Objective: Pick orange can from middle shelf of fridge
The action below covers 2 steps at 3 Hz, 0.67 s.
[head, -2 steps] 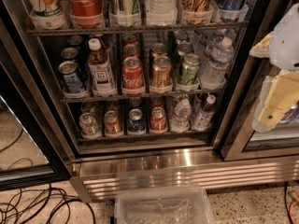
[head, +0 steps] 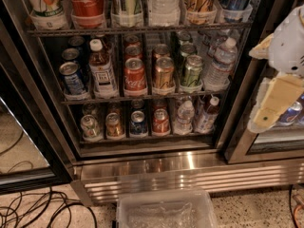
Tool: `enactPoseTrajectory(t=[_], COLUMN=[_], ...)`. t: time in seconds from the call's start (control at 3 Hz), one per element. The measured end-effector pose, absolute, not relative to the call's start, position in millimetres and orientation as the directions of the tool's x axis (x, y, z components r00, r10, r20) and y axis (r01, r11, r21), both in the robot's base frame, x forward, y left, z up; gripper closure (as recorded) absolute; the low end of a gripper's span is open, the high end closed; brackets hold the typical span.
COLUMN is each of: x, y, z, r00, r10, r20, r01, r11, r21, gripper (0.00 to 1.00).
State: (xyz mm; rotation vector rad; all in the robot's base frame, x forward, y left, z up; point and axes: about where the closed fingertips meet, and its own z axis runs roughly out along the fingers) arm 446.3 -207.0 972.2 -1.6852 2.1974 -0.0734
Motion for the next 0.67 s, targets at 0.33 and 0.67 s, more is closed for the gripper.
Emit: enactPoseTrajectory(t=[0.33, 0.67], x=[462, 478], y=[-181, -170], z=[947, 960], r00=[-0.213, -0.195], r10=[-0.894, -0.869], r20=[-0.393, -0.455], r01=[-0.916, -0.892], r11=[0.322, 0.35], r21=[-0.237, -0.287], gripper=[0.0, 0.0])
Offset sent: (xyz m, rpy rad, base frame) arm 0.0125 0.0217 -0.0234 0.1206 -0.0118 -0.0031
